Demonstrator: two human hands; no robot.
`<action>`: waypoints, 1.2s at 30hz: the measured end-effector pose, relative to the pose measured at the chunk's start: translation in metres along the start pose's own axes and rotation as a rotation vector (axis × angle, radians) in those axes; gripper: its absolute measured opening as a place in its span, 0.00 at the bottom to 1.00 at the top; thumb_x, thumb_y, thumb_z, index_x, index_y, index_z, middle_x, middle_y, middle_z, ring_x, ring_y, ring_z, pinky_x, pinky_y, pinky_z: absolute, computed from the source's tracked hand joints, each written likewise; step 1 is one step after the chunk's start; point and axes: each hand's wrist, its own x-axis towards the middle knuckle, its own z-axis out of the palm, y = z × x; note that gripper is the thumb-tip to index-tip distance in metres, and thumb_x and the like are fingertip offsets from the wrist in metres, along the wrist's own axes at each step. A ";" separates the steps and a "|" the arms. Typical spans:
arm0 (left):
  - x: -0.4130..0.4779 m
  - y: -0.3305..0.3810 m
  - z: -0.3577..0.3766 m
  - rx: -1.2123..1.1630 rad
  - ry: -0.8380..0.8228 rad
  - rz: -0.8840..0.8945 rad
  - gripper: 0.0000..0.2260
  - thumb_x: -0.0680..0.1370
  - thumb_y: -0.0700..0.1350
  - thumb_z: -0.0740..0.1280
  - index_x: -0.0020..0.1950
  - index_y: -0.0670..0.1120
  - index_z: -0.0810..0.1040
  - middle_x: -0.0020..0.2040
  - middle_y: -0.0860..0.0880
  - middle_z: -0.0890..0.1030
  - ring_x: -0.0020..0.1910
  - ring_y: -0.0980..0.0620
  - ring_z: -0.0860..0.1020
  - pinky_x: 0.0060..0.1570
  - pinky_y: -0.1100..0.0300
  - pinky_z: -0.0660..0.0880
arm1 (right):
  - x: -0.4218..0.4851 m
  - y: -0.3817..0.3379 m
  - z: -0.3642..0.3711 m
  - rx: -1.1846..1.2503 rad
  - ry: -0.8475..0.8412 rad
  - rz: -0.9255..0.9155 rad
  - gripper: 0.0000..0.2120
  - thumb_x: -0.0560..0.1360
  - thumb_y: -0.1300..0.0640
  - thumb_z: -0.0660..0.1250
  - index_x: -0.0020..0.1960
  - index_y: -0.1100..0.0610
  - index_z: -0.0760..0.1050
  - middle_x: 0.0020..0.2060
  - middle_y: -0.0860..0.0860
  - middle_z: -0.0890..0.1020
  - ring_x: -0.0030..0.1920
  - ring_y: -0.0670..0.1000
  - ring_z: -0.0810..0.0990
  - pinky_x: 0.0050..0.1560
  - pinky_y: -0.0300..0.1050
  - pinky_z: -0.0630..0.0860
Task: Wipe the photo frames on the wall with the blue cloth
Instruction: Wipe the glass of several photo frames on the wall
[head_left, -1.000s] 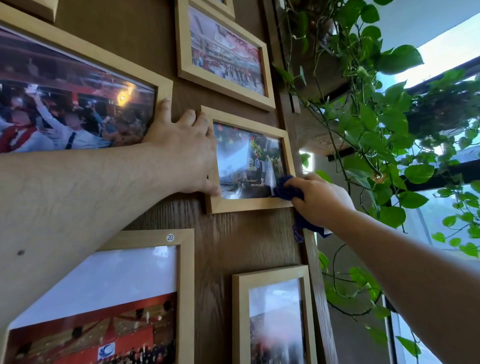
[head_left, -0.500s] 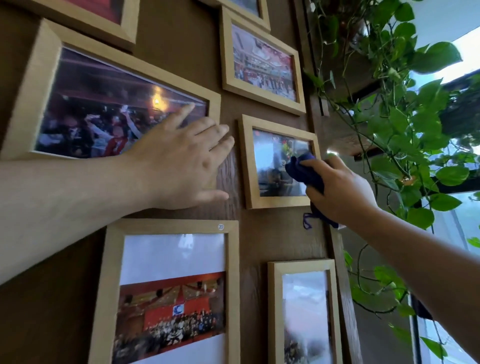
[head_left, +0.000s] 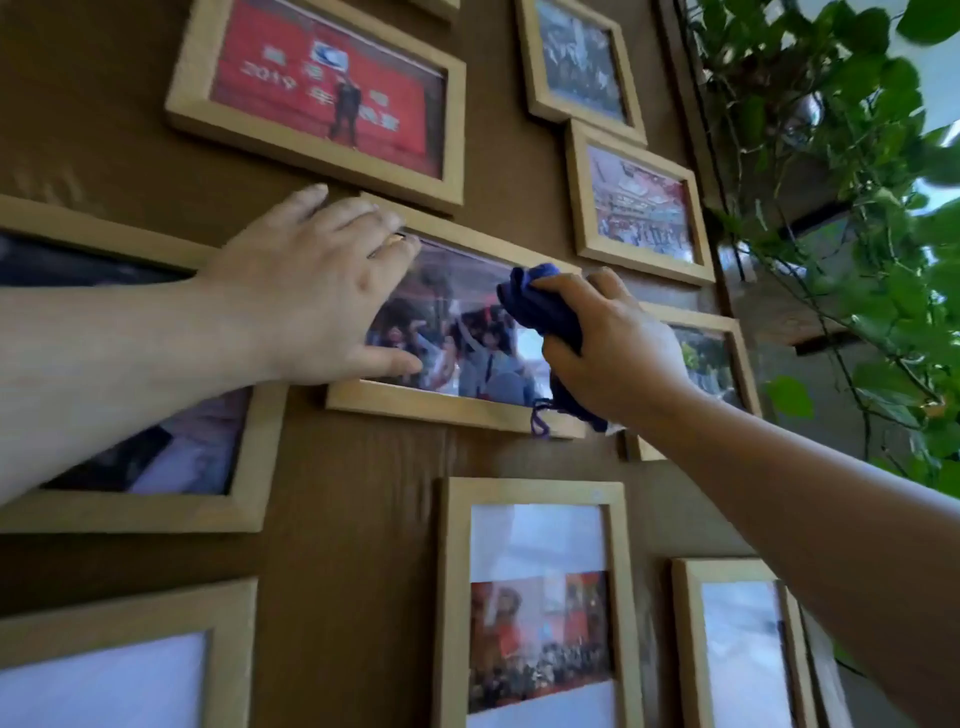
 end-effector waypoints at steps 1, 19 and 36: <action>-0.001 -0.006 0.001 0.010 -0.032 -0.011 0.48 0.66 0.75 0.52 0.76 0.43 0.57 0.76 0.42 0.62 0.75 0.44 0.58 0.74 0.44 0.55 | 0.005 -0.009 0.001 0.005 0.008 -0.008 0.23 0.74 0.49 0.62 0.67 0.43 0.62 0.56 0.50 0.71 0.43 0.53 0.75 0.38 0.52 0.77; 0.005 -0.020 0.018 -0.040 -0.295 -0.106 0.51 0.67 0.75 0.59 0.78 0.44 0.49 0.78 0.43 0.54 0.77 0.44 0.50 0.73 0.35 0.47 | 0.049 -0.077 0.032 -0.247 -0.070 -0.127 0.24 0.76 0.48 0.61 0.70 0.44 0.61 0.60 0.54 0.67 0.39 0.54 0.71 0.33 0.46 0.66; -0.014 -0.018 0.029 -0.024 -0.266 -0.068 0.58 0.61 0.81 0.50 0.78 0.42 0.41 0.79 0.42 0.52 0.78 0.43 0.49 0.74 0.37 0.44 | 0.030 -0.017 0.026 -0.303 -0.154 0.194 0.24 0.75 0.49 0.61 0.70 0.44 0.60 0.59 0.55 0.68 0.42 0.57 0.75 0.39 0.52 0.78</action>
